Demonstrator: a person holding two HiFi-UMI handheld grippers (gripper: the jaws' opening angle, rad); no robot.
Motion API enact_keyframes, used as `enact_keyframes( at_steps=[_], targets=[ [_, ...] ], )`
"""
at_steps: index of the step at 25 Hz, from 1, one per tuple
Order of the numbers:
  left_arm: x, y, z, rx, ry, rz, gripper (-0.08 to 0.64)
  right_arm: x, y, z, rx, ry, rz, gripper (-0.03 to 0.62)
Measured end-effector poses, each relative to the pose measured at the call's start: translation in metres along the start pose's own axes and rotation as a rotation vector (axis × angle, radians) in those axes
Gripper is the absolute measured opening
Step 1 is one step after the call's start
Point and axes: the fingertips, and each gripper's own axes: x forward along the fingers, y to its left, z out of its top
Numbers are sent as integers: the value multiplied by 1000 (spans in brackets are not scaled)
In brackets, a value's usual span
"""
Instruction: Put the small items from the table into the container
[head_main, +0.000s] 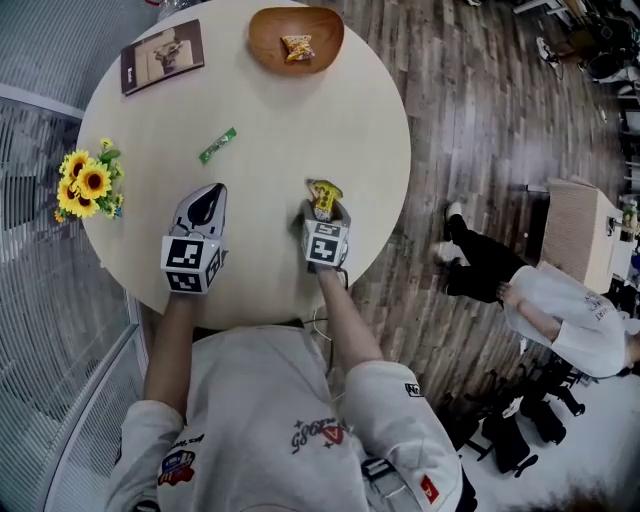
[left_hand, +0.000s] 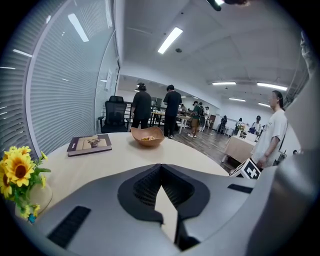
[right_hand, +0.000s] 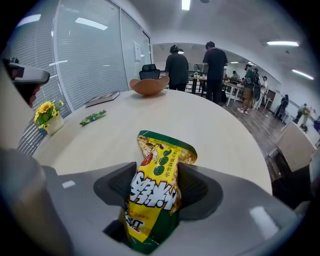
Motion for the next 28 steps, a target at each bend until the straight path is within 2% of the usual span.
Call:
enact_keyframes(
  at_steps=[4, 12, 16, 19, 24, 28],
  targets=[
    [7, 6, 0, 1, 0, -21, 6, 2, 6, -4, -36, 52, 14, 195],
    [26, 23, 0, -4, 7, -54, 6, 9, 37, 0, -89, 76, 59, 183],
    [34, 26, 6, 12, -6, -66, 6, 13, 52, 17, -90, 57, 114, 181],
    [38, 35, 11, 12, -14, -61, 6, 20, 59, 62, -107, -12, 140, 181],
    [41, 59, 23, 10, -27, -34, 6, 36, 70, 173, -129, -144, 160, 181],
    [41, 73, 35, 8, -49, -15, 6, 51, 84, 264, -215, -233, 168, 181]
  ],
)
